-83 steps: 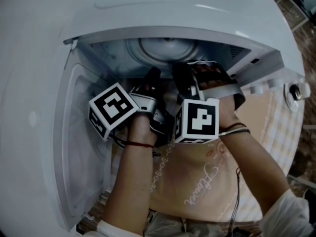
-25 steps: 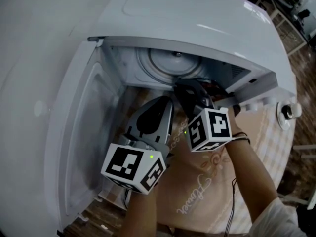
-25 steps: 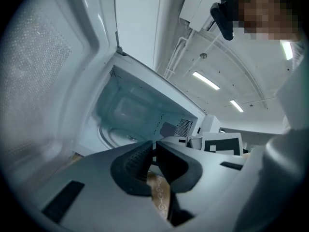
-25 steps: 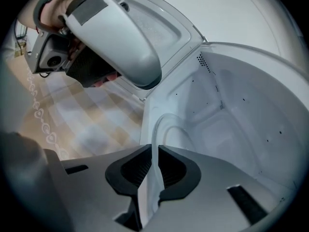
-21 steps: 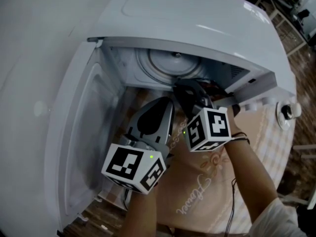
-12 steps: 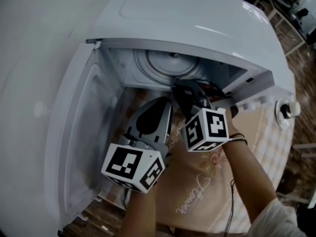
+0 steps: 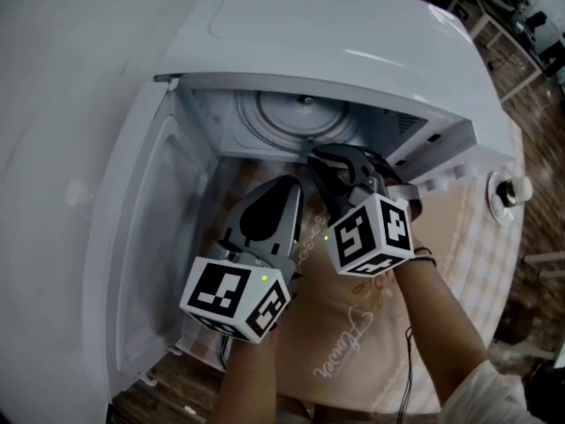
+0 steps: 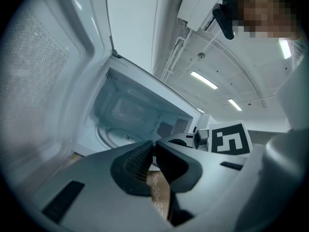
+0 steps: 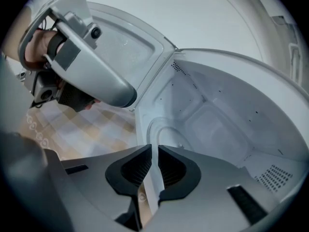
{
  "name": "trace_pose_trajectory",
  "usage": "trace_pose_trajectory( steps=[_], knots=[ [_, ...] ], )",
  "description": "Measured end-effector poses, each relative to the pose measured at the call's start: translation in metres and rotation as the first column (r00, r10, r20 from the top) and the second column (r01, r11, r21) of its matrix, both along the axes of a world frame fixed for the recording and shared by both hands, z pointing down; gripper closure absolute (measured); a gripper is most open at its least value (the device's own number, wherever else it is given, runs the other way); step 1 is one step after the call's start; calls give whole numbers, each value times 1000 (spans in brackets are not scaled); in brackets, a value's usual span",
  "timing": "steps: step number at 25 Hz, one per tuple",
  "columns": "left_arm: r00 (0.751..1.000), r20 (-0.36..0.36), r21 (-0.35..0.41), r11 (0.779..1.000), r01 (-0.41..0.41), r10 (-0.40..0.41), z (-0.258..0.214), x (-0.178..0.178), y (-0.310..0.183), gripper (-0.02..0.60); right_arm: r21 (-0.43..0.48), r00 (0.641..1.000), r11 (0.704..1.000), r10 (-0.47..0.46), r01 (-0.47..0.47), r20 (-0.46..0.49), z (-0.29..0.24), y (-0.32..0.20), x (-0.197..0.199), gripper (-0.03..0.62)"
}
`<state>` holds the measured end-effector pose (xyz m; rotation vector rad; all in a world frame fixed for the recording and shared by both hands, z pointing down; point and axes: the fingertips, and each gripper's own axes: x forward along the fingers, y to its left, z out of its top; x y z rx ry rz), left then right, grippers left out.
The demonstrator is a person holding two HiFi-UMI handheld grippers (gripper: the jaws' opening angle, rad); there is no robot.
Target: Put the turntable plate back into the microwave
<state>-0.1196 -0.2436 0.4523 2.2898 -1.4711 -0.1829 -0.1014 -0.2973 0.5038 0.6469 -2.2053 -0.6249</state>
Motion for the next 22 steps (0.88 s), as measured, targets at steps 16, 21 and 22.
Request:
trace_pose_trajectory(
  steps=[16, 21, 22],
  knots=[
    [999, 22, 84, 996, -44, 42, -30, 33, 33, 560, -285, 802, 957, 211, -54, 558, -64, 48, 37, 534],
    [997, 43, 119, 990, -77, 72, -53, 48, 44, 560, -348, 710, 937, 258, -19, 656, -87, 65, 52, 534],
    [996, 48, 126, 989, -80, 74, -59, 50, 46, 560, -353, 691, 936, 264, -14, 673, -93, 69, 55, 534]
  ],
)
